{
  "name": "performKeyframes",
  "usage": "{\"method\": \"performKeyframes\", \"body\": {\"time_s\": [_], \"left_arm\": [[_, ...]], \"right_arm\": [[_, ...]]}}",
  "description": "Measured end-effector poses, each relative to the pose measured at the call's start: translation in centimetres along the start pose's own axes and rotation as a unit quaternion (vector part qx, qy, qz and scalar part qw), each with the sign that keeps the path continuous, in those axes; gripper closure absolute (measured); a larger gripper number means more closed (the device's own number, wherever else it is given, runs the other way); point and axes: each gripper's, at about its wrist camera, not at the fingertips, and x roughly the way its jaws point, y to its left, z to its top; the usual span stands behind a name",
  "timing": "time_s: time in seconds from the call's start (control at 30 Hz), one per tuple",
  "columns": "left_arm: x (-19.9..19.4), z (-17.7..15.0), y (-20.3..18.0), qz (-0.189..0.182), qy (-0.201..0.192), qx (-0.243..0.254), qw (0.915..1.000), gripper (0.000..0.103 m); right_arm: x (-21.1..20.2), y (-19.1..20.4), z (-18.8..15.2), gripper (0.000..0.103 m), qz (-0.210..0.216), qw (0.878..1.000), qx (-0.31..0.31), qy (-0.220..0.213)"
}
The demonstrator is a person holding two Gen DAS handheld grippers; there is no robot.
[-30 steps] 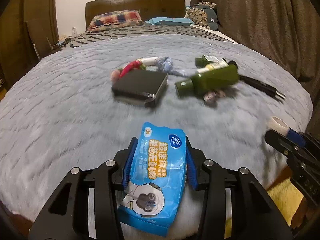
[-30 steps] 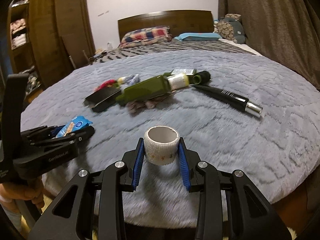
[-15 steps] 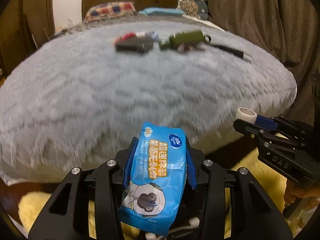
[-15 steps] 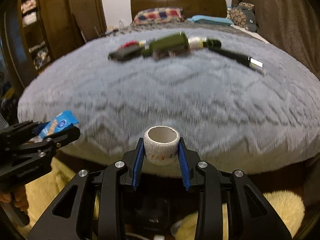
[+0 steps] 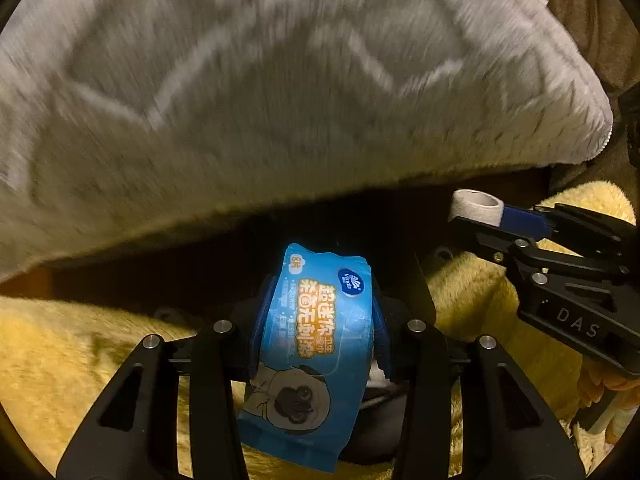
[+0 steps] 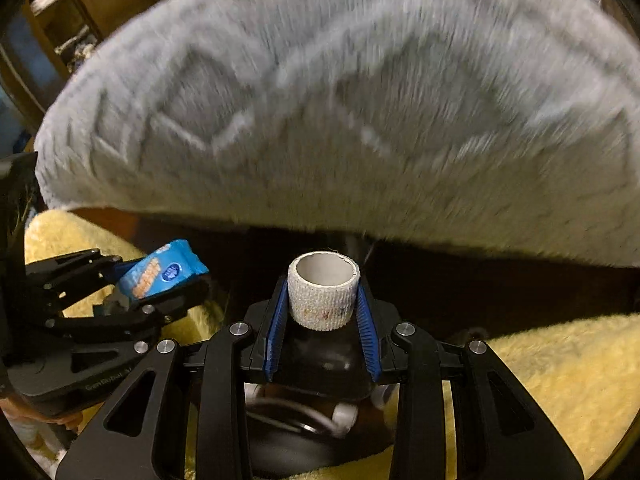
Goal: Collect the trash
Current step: 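Lower both held items below the bed edge and open both tools, then grasp the black square box with the left tool while the right tool grasps the black eye cream tube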
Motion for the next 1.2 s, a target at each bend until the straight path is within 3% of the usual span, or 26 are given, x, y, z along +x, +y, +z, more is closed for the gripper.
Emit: {"method": "performKeyframes", "body": {"time_s": [0.17, 0.23, 0.27, 0.37, 0.53, 0.63, 0.8, 1.0, 1.2], "left_arm": [[2.2, -0.4, 0.3, -0.012, 0.037, -0.007, 0.9992, 0.060], [2.6, -0.5, 0.5, -0.012, 0.042, -0.008, 0.9990, 0.054], [2.7, -0.6, 0.6, -0.012, 0.043, -0.009, 0.9990, 0.051], [3.0, -1.0, 0.7, -0.005, 0.039, -0.006, 0.9992, 0.041], [1.7, -0.7, 0.7, 0.010, 0.027, -0.002, 0.9996, 0.038], [-0.1, -0.6, 0.4, 0.026, 0.001, 0.005, 0.9996, 0.034], [-4.6, 1.3, -0.5, 0.036, -0.065, 0.027, 0.9969, 0.025], [-10.7, 3.6, -1.9, 0.066, -0.169, 0.065, 0.9812, 0.016], [-12.5, 8.6, -0.8, 0.086, -0.209, 0.063, 0.9721, 0.015]], "right_arm": [[2.2, -0.7, -0.1, 0.068, 0.024, 0.999, 0.020, 0.033], [2.7, -0.9, 0.0, 0.068, 0.026, 0.999, 0.021, 0.034], [2.8, -1.0, 0.0, 0.066, 0.026, 0.999, 0.022, 0.033], [2.6, -1.4, 0.5, 0.046, 0.021, 0.999, 0.025, 0.030], [0.1, -3.1, 1.6, 0.044, 0.012, 0.999, 0.029, 0.009], [-2.3, -3.7, 2.4, 0.038, -0.006, 0.999, 0.028, -0.023], [-8.6, -4.6, 3.8, 0.026, -0.032, 0.993, 0.022, -0.113], [-15.3, -6.4, 7.0, 0.017, -0.093, 0.972, 0.016, -0.214], [-17.3, -10.7, 11.1, 0.017, -0.165, 0.951, 0.043, -0.259]]}}
